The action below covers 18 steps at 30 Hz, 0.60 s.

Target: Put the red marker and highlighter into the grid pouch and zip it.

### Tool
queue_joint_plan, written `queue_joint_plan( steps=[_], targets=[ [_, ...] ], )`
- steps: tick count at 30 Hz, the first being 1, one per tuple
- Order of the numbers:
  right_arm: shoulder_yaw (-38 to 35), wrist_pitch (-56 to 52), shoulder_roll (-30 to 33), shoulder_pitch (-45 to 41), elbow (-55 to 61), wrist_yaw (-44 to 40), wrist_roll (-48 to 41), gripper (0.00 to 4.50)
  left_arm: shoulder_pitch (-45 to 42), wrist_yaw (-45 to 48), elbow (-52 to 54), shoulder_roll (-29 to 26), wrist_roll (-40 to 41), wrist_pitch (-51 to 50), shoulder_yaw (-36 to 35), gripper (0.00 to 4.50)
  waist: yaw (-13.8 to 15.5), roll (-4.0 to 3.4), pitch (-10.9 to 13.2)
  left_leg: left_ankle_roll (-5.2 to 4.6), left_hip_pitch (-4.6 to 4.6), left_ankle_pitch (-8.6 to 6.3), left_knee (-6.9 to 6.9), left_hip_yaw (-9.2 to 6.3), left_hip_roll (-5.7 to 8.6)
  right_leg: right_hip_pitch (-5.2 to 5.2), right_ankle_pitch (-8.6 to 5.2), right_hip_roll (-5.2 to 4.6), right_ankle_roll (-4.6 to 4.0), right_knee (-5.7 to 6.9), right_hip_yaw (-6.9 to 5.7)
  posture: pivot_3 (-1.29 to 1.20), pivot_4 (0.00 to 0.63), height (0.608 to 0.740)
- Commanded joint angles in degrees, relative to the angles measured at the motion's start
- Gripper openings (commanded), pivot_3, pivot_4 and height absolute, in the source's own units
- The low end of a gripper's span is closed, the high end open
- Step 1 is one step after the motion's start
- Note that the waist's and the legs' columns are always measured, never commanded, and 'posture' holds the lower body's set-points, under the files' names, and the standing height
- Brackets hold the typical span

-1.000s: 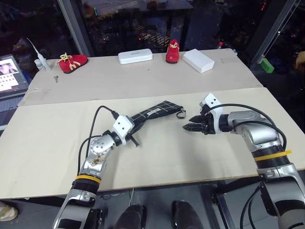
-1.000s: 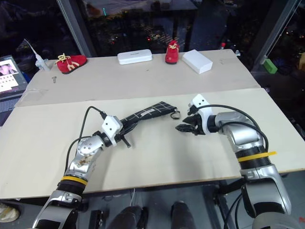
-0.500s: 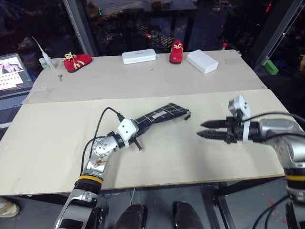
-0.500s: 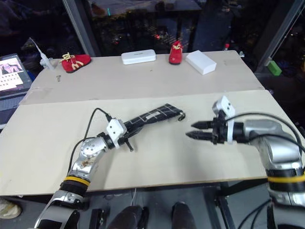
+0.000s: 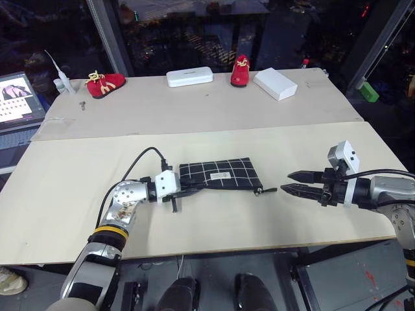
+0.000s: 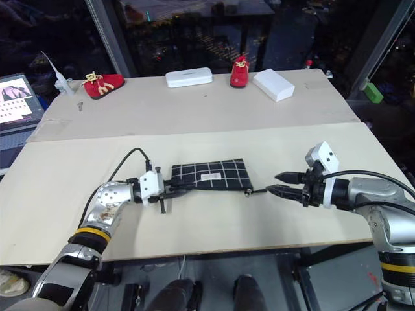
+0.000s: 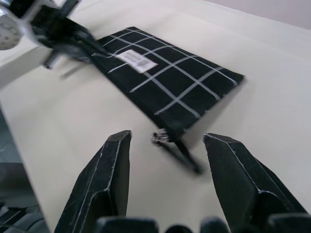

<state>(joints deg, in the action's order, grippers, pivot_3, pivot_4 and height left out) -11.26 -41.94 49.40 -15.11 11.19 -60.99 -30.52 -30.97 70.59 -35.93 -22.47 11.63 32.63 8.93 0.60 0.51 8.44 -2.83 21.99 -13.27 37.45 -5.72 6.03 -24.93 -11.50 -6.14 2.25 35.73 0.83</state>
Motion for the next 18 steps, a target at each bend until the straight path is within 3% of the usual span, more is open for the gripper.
queue_joint_plan(
  steps=[1,4,6,8,14,18],
  targets=[
    [0.10,1.12,0.73,-0.44,1.22,0.19,-0.20,2.67,-0.20,0.47,1.22,-0.08,0.79,3.49,-1.04,2.79,0.05,0.02,0.01,0.00,0.00,0.00,0.01,0.00,0.00,0.01,0.00,0.00,0.00,0.00,0.00,0.00,0.150,0.740],
    [0.63,1.83,1.26,-1.03,-0.10,-0.22,0.36,2.67,1.56,0.60,5.20,-1.75,0.71,0.86,-0.76,3.93,-0.09,0.02,0.01,0.00,-0.02,0.00,0.02,0.00,0.00,0.02,0.00,-0.01,0.00,0.02,0.03,0.00,0.150,0.740],
    [0.82,2.29,1.63,-1.51,-1.09,-0.62,0.58,2.67,3.38,0.11,10.10,-2.66,2.71,-4.00,-1.29,3.93,-0.19,0.01,0.01,-0.01,-0.03,0.00,0.02,0.01,-0.01,0.03,0.00,-0.01,0.00,0.02,0.04,0.00,0.150,0.740],
    [0.91,3.12,1.92,-2.10,-2.73,-1.23,0.93,2.67,6.04,-3.70,18.28,-3.35,7.47,-16.19,-3.28,3.93,-0.18,0.01,0.01,-0.02,-0.03,-0.01,0.02,0.00,0.00,0.03,0.00,0.00,0.00,0.02,0.04,0.00,0.150,0.740],
    [0.22,7.16,0.88,-2.60,-9.41,-0.50,2.60,2.67,15.49,-22.17,35.63,-6.50,17.48,-47.57,-13.41,3.93,-0.47,0.01,0.01,-0.06,-0.13,-0.05,0.09,-0.03,-0.06,0.10,-0.04,0.07,0.06,0.08,0.06,0.00,0.150,0.740],
    [-0.08,10.07,0.33,-2.37,-14.82,0.27,4.18,2.67,22.49,-29.97,40.87,-7.12,22.58,-55.68,-22.83,3.93,-0.76,0.01,0.01,-0.03,-0.26,-0.07,0.07,-0.02,-0.07,0.19,-0.04,0.08,0.07,0.10,0.10,0.00,0.150,0.740]
  ],
)
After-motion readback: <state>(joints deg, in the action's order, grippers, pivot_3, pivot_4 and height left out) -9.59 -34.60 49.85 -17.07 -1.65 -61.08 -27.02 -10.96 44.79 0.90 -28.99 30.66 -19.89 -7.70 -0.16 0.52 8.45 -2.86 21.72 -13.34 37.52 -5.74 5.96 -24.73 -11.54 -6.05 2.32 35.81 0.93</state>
